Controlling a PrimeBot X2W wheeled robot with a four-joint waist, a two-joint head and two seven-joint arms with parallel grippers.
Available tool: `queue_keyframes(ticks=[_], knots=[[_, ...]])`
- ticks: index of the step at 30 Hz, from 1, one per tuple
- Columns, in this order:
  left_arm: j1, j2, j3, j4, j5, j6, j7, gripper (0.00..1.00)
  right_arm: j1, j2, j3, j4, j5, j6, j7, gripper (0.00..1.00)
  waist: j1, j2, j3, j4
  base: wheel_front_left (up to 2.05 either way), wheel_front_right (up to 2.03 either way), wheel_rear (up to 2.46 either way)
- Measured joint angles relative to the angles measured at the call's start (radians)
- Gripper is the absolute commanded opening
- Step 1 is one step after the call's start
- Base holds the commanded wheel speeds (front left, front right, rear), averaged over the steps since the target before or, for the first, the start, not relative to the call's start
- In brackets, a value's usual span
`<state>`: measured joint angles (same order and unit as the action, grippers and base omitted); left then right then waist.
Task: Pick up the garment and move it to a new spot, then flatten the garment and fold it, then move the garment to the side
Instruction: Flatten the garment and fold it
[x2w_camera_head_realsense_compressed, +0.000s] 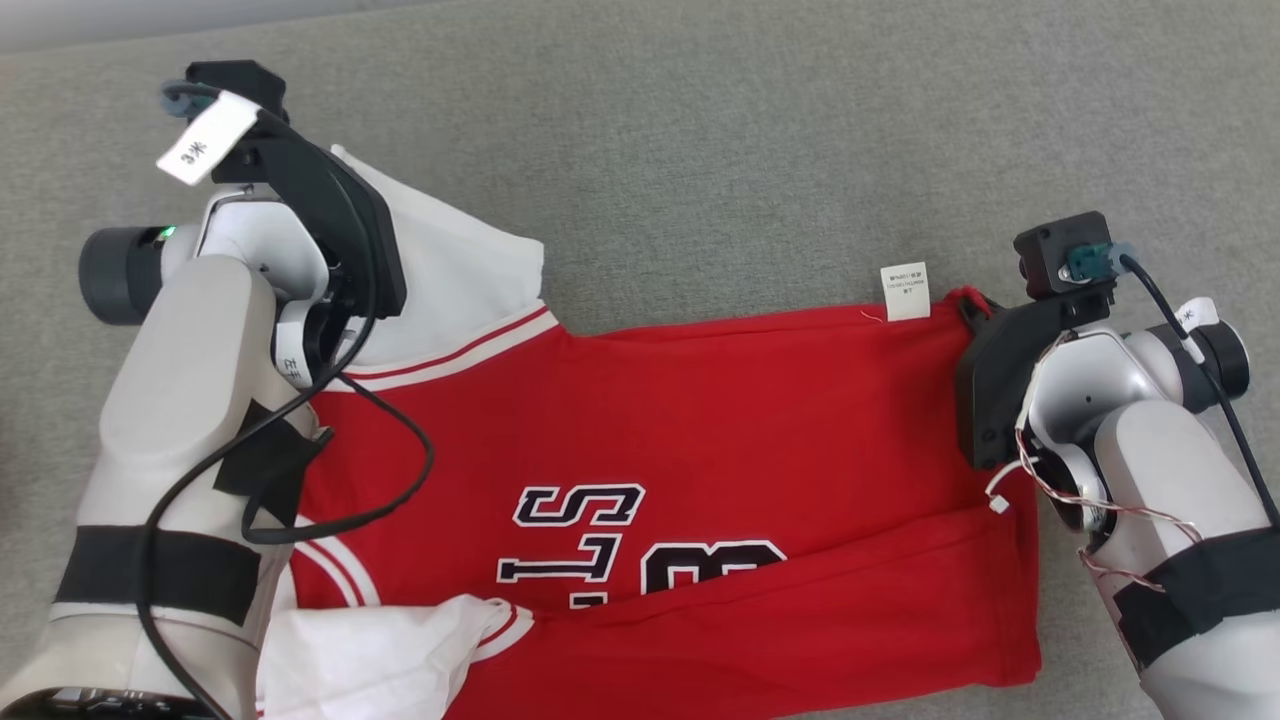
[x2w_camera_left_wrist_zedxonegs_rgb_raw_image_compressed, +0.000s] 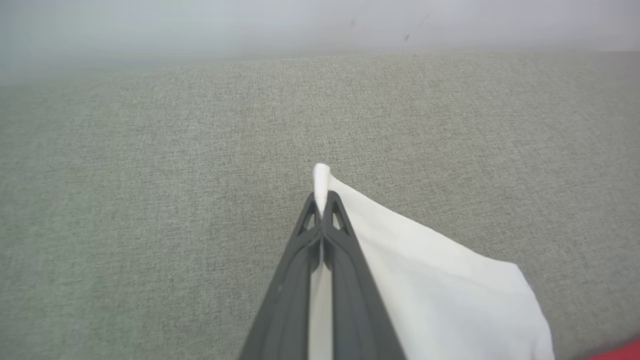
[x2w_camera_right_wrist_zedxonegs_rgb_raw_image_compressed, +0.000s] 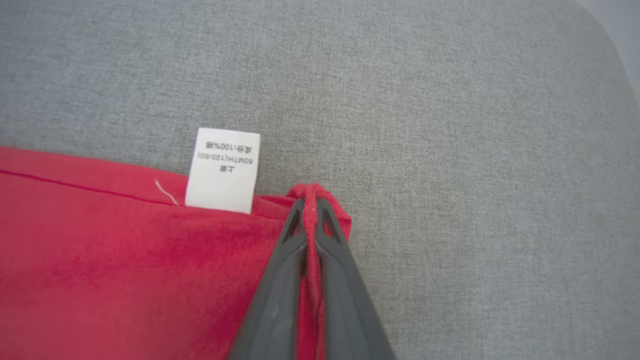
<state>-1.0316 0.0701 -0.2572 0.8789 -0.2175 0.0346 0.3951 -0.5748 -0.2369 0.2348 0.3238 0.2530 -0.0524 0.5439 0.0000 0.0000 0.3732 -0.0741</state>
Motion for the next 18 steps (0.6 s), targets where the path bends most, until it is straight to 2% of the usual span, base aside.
queue_keyframes(ticks=[7,13,18], knots=[[0.036,-0.008,-0.012,-0.029,-0.003,-0.035,-0.123,0.0,0.023,-0.014,0.0,0.019,0.0,0.003,-0.027,0.0,0.0,0.0,-0.024,0.026,0.0,0.0,0.0],[0.147,-0.013,-0.021,-0.074,-0.017,-0.072,-0.243,0.0,0.065,-0.016,0.02,0.043,-0.01,0.014,-0.058,0.0,0.0,0.0,-0.068,0.046,0.0,0.0,0.0],[0.267,-0.021,-0.025,-0.168,-0.054,-0.102,-0.353,0.0,0.124,-0.02,0.026,0.061,-0.01,0.019,-0.081,0.0,-0.0001,0.0,-0.12,0.06,0.0,0.0,0.0]])
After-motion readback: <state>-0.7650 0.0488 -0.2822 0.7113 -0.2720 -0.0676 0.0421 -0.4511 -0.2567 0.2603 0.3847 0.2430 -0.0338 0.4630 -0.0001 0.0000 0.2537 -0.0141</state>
